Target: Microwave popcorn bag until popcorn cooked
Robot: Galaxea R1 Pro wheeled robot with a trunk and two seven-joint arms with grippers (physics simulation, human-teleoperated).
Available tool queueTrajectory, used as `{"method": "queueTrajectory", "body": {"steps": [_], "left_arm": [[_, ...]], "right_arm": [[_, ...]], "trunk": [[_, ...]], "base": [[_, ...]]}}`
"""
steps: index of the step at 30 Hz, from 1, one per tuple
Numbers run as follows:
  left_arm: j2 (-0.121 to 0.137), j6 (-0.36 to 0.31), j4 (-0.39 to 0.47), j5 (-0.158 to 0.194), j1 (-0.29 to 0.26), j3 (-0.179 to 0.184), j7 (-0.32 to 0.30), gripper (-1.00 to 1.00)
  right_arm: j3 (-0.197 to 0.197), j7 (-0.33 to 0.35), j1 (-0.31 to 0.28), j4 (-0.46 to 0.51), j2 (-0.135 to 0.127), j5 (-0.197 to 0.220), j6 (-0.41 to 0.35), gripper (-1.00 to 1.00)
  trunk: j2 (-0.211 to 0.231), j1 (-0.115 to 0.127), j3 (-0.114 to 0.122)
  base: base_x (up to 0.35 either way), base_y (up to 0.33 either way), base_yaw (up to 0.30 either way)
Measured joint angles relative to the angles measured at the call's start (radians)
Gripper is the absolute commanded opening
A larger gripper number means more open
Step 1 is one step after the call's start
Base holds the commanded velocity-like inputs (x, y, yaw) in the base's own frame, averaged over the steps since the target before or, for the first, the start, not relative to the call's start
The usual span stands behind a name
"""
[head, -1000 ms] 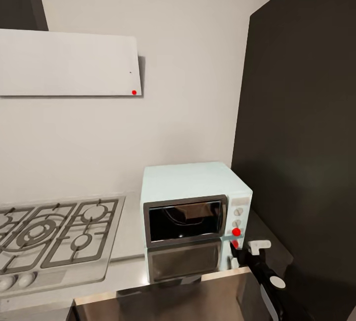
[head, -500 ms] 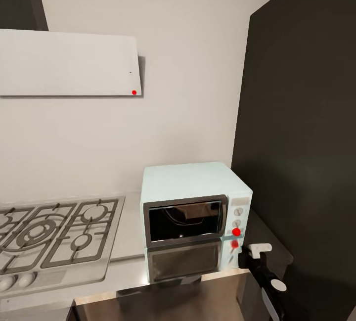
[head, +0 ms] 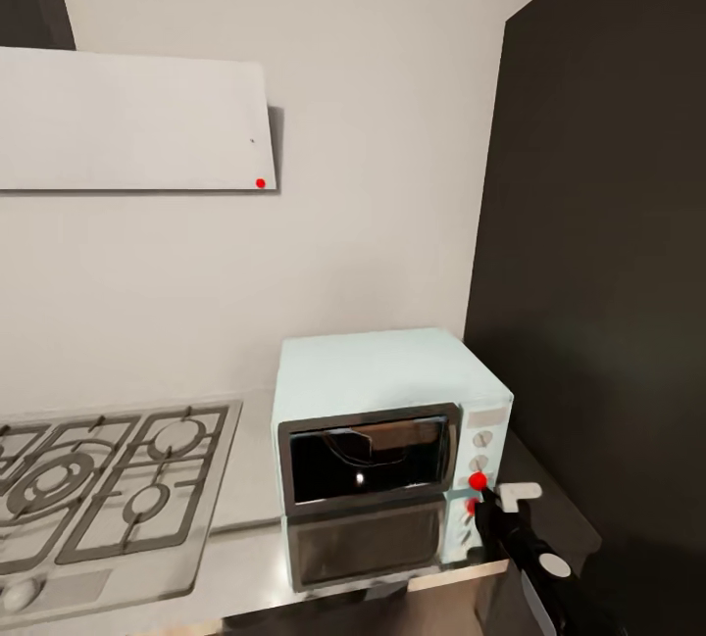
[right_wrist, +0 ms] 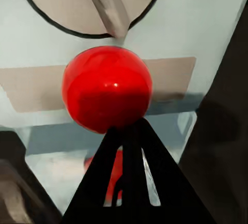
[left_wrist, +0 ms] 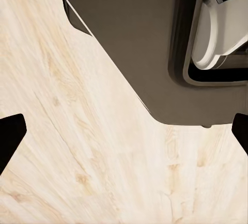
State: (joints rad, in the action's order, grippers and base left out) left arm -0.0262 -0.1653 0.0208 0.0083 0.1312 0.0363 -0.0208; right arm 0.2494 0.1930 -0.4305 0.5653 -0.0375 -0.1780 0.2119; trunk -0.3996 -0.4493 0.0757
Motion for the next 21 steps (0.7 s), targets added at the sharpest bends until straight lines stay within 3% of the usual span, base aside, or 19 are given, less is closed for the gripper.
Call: {"method": "queueTrajectory", "body": {"steps": [8, 11, 21], "left_arm": [[0.0, 0.0, 0.0, 0.0, 0.0, 0.0, 0.0, 1.0], [0.0, 0.0, 0.0, 0.0, 0.0, 0.0, 0.0, 1.0], [-0.001, 0.0, 0.0, 0.0, 0.0, 0.0, 0.0, 1.0]], "right_arm": [[0.0, 0.002, 0.001, -0.001, -0.001, 0.0, 0.004, -1.0], [0.001, 0.001, 0.027, 0.001, -0.001, 0.005, 0.004, -1.0], [0.003, -0.002, 0.013, -0.019, -0.001, 0.0, 0.002, -1.0]], "trunk": [[0.0, 0.0, 0.0], [-0.001, 0.0, 0.0], [0.0, -0.001, 0.0]], "base": [[0.069, 0.0, 0.0], [0.13, 0.0, 0.0], [-0.039, 0.0, 0.0]]}}
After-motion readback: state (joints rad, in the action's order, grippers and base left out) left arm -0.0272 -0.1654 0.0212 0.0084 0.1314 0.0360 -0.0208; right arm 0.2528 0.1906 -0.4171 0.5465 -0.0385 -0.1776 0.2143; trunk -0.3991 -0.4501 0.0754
